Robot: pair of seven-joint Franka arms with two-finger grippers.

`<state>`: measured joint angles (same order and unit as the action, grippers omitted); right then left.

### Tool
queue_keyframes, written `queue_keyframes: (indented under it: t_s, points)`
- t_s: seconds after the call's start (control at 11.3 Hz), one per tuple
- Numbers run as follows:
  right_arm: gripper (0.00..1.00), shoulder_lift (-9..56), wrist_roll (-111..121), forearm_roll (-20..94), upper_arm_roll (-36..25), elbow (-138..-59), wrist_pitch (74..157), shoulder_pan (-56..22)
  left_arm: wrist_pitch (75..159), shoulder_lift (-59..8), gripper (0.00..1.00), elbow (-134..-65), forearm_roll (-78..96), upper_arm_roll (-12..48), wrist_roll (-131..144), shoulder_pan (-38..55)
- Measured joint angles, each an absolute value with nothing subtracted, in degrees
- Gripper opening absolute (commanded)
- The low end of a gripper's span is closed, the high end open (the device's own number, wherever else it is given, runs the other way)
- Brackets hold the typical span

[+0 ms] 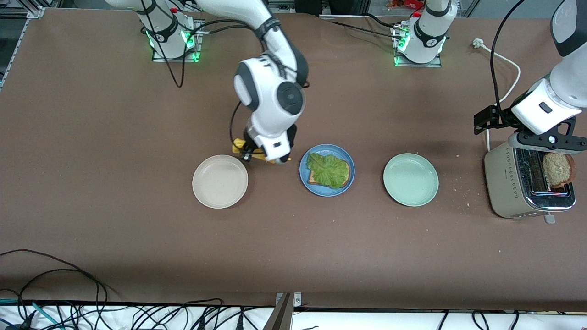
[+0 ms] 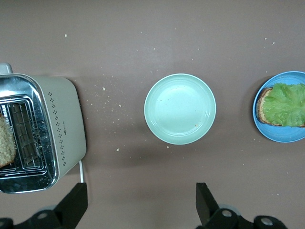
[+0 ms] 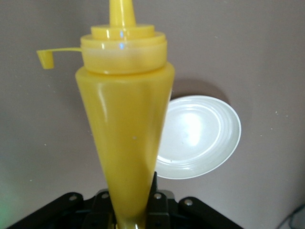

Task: Make sandwich in blue plate with both arms
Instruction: 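Tilt the mustard bottle over the lettuce with the right gripper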

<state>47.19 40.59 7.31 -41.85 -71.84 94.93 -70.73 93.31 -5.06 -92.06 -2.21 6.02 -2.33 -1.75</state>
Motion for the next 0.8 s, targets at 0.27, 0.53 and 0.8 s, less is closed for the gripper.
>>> queue_keyframes:
  t_s: [0.27, 0.53, 0.8]
  points:
    - [0.00, 56.03, 36.12, 6.82, -46.28, -66.05, 90.79, -77.41, 93.30, -5.20, 1.00, -92.07, -2.21, 5.99, -2.33, -1.77]
    - [0.00, 62.40, 35.71, 3.05, -46.61, -61.71, 90.27, -77.46, 93.30, -5.21, 1.00, -92.07, -2.21, 5.99, -2.33, -1.78]
    - [0.00, 65.07, 35.71, 2.77, -46.63, -59.96, 90.28, -77.77, 93.28, -5.21, 1.00, -92.06, -2.21, 5.94, -2.33, -1.96]
